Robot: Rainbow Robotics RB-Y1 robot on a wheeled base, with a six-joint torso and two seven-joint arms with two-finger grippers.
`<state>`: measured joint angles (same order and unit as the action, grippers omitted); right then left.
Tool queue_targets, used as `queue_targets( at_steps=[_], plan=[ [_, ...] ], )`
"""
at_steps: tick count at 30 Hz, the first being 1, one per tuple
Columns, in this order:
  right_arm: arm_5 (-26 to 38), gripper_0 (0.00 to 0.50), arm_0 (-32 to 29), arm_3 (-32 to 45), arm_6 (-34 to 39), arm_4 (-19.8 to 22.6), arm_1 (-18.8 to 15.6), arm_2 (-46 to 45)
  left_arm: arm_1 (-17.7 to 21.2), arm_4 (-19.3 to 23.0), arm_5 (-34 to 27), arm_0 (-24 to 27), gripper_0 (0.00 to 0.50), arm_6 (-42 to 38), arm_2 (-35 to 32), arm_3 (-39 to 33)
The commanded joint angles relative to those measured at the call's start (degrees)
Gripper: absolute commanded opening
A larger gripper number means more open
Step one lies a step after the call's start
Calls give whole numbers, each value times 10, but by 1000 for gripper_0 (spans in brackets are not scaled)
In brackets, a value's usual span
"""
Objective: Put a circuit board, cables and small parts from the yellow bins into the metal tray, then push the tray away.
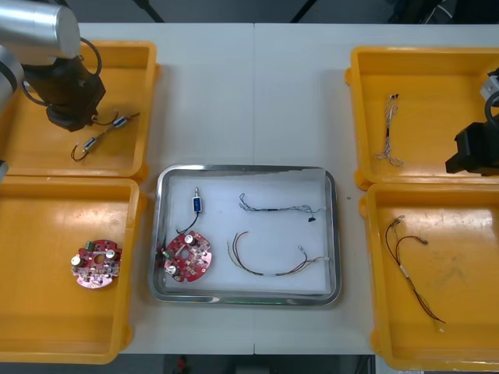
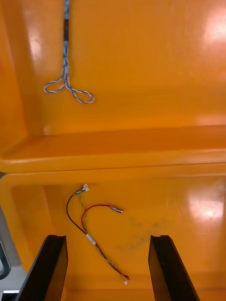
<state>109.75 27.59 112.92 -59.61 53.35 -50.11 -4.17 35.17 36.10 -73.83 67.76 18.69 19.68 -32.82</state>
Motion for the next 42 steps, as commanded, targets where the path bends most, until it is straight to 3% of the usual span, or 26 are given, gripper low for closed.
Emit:
queue_targets(
  at_steps=[1,9,19,29,34,42],
  plan=[
    [2,500,-61,27,11,3,-24,-59,62,33,-68,30,0,29,10,-69],
    [-36,500,-141,60,-1,2,-24,-81,131,89,-192,33,0,102,10,-178],
    [-38,500,-152,76,-29,5,-24,-81,182,162,-288,24,0,158,10,-297],
    [-83,500,-178,82,-65,9,-23,-80,178,181,-302,-38,0,132,10,-454],
    [-95,500,-194,82,-113,-2,-21,-80,176,186,-301,-72,0,66,11,-540],
    [-95,500,-207,82,-113,-8,-20,-80,144,183,-299,-108,0,-21,11,-629]
  ],
)
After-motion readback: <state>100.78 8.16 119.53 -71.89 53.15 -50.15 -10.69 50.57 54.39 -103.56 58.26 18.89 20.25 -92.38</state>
